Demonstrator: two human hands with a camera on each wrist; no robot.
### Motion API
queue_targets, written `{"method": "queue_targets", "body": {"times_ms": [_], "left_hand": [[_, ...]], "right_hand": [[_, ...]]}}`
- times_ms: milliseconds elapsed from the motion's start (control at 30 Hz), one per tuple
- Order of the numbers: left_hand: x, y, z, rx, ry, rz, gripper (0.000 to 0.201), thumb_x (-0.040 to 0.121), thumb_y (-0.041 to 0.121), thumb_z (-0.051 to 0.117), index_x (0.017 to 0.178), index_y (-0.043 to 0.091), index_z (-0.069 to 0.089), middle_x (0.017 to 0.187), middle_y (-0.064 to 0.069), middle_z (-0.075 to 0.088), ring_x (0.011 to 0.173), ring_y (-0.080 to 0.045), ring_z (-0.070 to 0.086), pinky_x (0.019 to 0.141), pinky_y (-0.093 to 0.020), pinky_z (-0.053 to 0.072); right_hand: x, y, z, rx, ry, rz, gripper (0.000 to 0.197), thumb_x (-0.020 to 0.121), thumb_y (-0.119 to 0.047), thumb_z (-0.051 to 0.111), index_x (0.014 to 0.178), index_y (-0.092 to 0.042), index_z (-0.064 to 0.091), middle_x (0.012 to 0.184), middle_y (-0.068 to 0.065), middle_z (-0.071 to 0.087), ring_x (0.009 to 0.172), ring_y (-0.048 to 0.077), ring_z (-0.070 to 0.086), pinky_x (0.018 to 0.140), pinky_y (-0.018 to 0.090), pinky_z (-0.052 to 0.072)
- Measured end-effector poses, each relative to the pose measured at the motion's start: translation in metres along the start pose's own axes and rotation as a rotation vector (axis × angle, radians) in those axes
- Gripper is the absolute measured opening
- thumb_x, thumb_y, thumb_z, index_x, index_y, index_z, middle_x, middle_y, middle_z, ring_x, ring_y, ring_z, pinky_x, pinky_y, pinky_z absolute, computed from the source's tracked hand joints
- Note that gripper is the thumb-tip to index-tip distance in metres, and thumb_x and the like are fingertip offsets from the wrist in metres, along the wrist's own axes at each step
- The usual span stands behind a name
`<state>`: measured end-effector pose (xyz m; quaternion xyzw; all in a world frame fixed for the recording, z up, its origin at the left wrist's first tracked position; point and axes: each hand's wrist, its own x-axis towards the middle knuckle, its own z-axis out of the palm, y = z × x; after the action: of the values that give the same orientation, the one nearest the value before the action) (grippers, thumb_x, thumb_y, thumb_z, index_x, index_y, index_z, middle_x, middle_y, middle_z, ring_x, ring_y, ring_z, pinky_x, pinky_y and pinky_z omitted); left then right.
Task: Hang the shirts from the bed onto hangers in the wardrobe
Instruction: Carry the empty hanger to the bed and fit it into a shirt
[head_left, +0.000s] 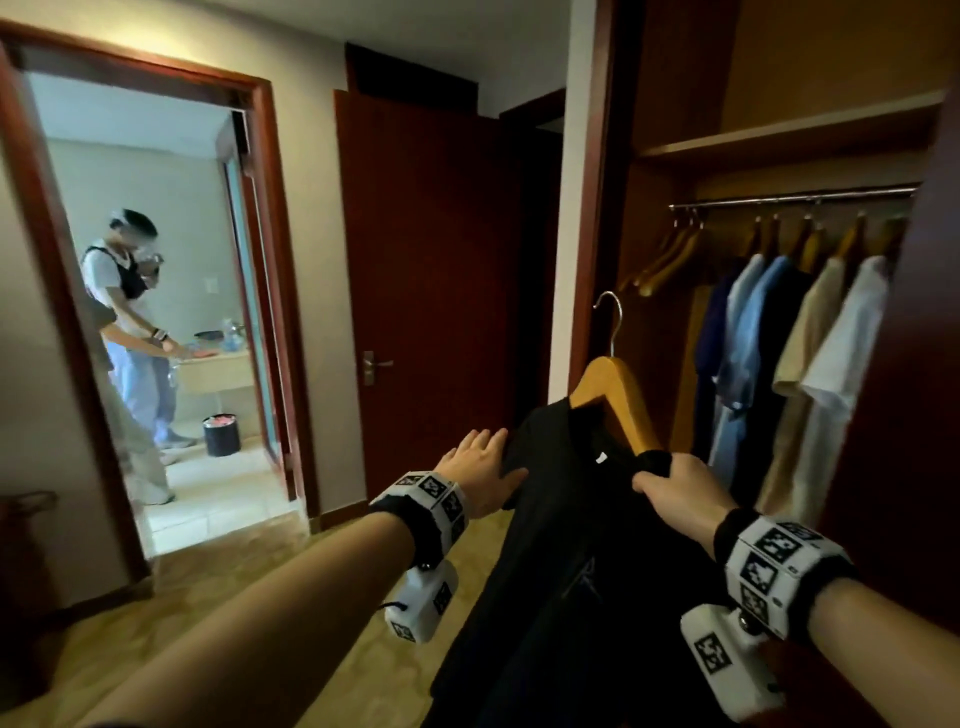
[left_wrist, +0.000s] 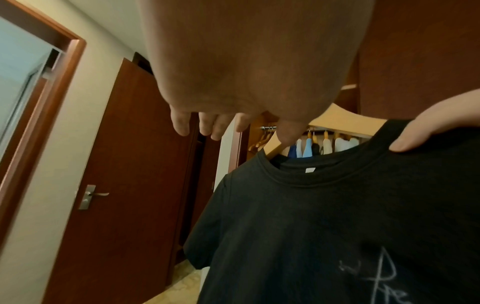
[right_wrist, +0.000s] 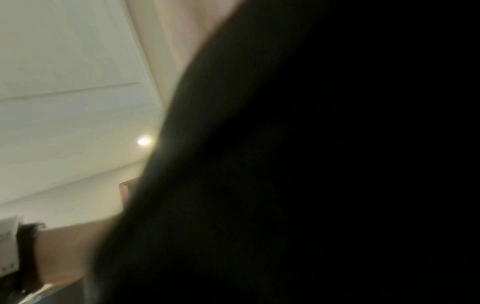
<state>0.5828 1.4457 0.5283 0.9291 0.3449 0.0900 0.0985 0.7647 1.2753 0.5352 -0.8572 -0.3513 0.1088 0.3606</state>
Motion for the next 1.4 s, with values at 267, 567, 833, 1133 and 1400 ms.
{"method": "queue_targets", "body": {"times_ms": [267, 567, 833, 1133, 1400], "left_hand": [[0.161, -0.032, 0.025, -0.008, 0.022, 0.045, 0.074, 0.101, 0.054, 0.037, 0.158, 0.019, 0.006, 0.165, -0.005, 0.009, 0.153, -0.022, 0.003, 0.123, -0.042, 0.011], [0.376, -0.018, 0.025, 0.004, -0.016, 0.276, 0.073, 0.101, 0.054, 0.035, 0.158, 0.019, 0.006, 0.165, -0.004, 0.011, 0.152, -0.022, 0.006, 0.122, -0.042, 0.014], [0.522, 0.054, 0.049, -0.012, -0.047, 0.518, 0.075, 0.100, 0.056, 0.036, 0.158, 0.021, 0.005, 0.166, -0.004, 0.006, 0.153, -0.020, 0.001, 0.123, -0.041, 0.009], [0.668, 0.147, 0.024, -0.017, 0.055, 0.666, 0.076, 0.100, 0.056, 0.036, 0.158, 0.020, 0.004, 0.166, -0.006, -0.004, 0.152, -0.021, -0.008, 0.124, -0.041, 0.005], [0.779, 0.221, -0.084, -0.079, 0.238, 0.671, 0.075, 0.100, 0.054, 0.040, 0.158, 0.023, 0.003, 0.166, -0.002, -0.004, 0.152, -0.022, -0.008, 0.122, -0.043, 0.005]], "right_hand": [[0.148, -0.001, 0.025, -0.043, 0.017, 0.028, 0.030, 0.092, -0.029, 0.062, 0.110, -0.005, 0.060, 0.106, 0.013, 0.061, 0.098, 0.032, 0.058, 0.079, 0.032, 0.045], [0.297, 0.003, -0.002, -0.060, 0.229, 0.187, 0.028, 0.088, -0.028, 0.064, 0.106, -0.008, 0.062, 0.103, 0.012, 0.064, 0.094, 0.029, 0.062, 0.075, 0.031, 0.048], [0.409, 0.001, -0.054, -0.078, 0.421, 0.311, 0.025, 0.091, -0.029, 0.061, 0.104, -0.009, 0.055, 0.099, 0.010, 0.058, 0.089, 0.028, 0.056, 0.077, 0.031, 0.046], [0.540, 0.010, -0.119, -0.036, 0.555, 0.283, 0.048, 0.094, -0.026, 0.057, 0.137, -0.006, 0.045, 0.127, 0.019, 0.056, 0.110, 0.037, 0.058, 0.091, 0.037, 0.049], [0.659, -0.029, -0.206, -0.045, 0.646, 0.306, 0.027, 0.099, -0.014, 0.051, 0.116, 0.007, 0.056, 0.110, 0.013, 0.058, 0.112, 0.036, 0.058, 0.095, 0.037, 0.047]]}}
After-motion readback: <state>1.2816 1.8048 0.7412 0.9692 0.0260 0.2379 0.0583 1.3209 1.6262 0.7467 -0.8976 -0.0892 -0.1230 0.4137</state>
